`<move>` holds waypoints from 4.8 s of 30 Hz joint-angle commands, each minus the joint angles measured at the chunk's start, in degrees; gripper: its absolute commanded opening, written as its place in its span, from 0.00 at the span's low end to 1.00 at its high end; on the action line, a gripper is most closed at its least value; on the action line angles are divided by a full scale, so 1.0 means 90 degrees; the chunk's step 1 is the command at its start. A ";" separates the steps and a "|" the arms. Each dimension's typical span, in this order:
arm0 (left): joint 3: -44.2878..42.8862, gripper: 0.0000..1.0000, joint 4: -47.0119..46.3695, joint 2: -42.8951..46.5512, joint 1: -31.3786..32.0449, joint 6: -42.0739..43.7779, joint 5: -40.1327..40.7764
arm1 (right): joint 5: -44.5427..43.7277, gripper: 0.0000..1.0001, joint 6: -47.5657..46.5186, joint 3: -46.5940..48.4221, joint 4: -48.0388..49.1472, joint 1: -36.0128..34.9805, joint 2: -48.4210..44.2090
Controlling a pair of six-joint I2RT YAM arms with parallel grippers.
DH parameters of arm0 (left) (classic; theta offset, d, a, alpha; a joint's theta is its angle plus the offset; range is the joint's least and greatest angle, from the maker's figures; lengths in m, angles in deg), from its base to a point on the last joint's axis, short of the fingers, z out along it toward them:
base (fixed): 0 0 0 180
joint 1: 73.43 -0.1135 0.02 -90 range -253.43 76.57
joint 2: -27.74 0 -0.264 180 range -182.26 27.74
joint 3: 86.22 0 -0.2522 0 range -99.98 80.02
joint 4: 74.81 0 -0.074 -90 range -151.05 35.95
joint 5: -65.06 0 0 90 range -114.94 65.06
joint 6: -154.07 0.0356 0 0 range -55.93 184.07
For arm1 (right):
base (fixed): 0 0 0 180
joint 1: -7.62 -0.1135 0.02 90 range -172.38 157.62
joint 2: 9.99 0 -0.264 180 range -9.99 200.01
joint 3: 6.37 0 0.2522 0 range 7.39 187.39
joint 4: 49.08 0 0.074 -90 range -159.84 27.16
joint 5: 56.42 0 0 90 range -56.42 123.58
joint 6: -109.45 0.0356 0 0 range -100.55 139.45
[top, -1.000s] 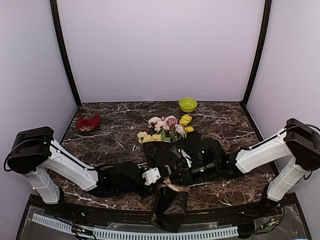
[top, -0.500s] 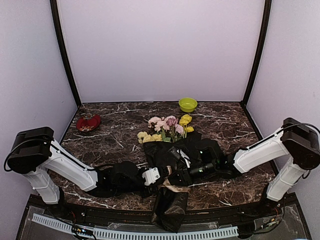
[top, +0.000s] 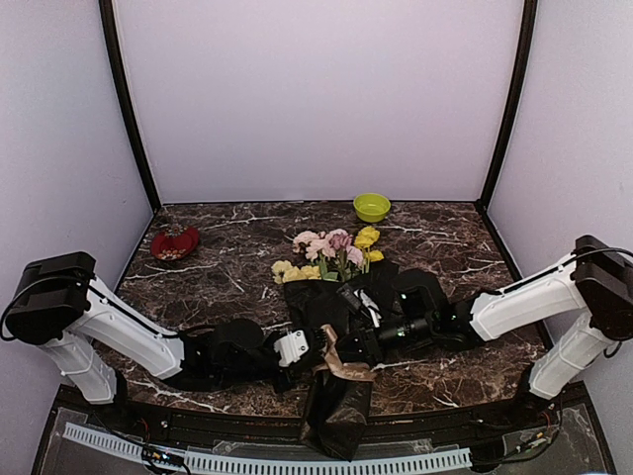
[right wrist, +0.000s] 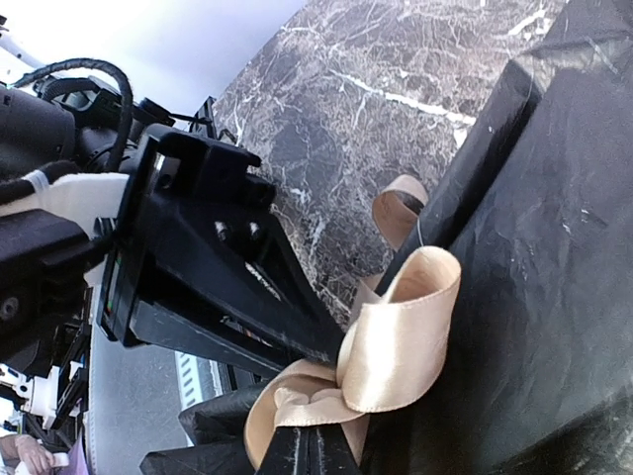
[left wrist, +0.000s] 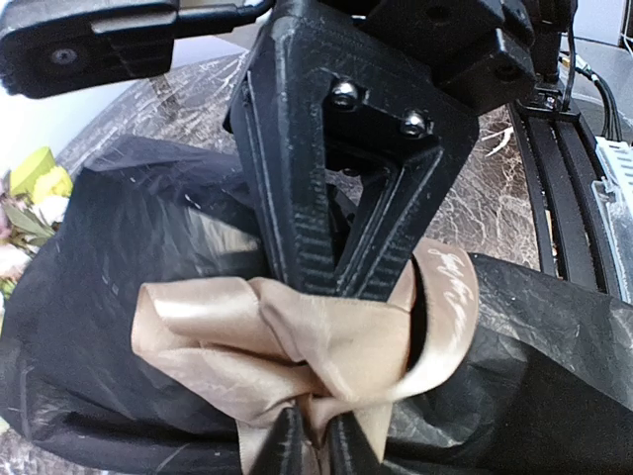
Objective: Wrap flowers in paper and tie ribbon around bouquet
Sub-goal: Cross the half-tied ribbon over the folded bouquet.
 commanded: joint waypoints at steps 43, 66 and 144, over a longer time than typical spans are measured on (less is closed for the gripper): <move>0.0158 0.00 -0.0110 0.0040 -0.0176 0.0614 -0.0652 | 0.0593 0.23 -0.0246 0.0465 0.0189 -0.0063 0.0730; 0.0123 0.00 -0.0275 0.0041 -0.0235 0.0689 -0.0521 | 0.1034 0.20 0.0805 -0.0029 0.1998 0.0081 0.0902; 0.0099 0.18 0.0127 0.0539 -0.0235 0.0490 -0.1079 | 0.0451 0.00 -0.0213 0.0595 -0.0213 -0.0081 0.0492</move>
